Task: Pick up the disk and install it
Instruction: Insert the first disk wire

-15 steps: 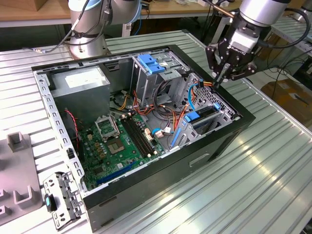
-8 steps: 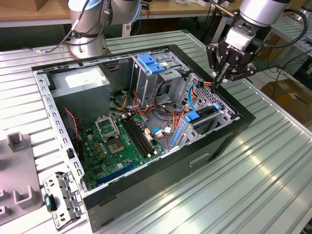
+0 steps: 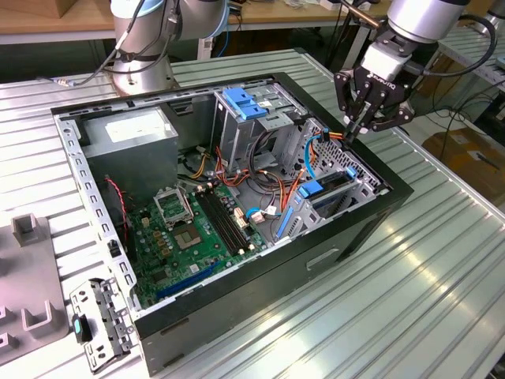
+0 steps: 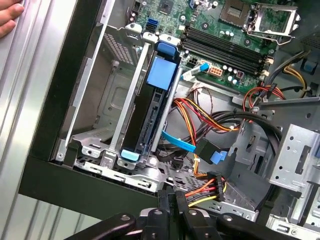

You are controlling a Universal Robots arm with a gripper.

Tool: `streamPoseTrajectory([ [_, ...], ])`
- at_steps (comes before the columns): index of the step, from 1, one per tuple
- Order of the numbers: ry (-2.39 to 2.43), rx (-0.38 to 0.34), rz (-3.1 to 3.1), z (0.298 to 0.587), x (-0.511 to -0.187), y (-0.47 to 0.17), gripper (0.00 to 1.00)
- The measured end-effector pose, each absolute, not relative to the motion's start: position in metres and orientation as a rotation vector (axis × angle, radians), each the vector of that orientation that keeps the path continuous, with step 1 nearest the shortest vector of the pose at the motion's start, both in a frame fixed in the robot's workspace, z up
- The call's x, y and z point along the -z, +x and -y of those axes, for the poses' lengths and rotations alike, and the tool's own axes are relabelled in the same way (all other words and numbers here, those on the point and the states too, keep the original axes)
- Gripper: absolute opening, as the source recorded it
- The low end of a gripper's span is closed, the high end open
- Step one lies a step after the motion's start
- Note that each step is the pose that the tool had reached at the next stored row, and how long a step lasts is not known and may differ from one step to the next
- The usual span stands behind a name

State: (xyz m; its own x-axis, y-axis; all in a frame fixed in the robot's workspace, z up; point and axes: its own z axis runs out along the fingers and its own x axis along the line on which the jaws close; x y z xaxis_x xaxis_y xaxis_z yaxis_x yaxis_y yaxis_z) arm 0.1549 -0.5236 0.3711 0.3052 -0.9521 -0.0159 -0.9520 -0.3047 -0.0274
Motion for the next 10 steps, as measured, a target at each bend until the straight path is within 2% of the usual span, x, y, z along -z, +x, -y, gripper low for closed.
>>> streamPoseTrajectory([
  [10,-2.37,0.009,-2.014,0.5234,-0.3712,0.1528,0.17],
])
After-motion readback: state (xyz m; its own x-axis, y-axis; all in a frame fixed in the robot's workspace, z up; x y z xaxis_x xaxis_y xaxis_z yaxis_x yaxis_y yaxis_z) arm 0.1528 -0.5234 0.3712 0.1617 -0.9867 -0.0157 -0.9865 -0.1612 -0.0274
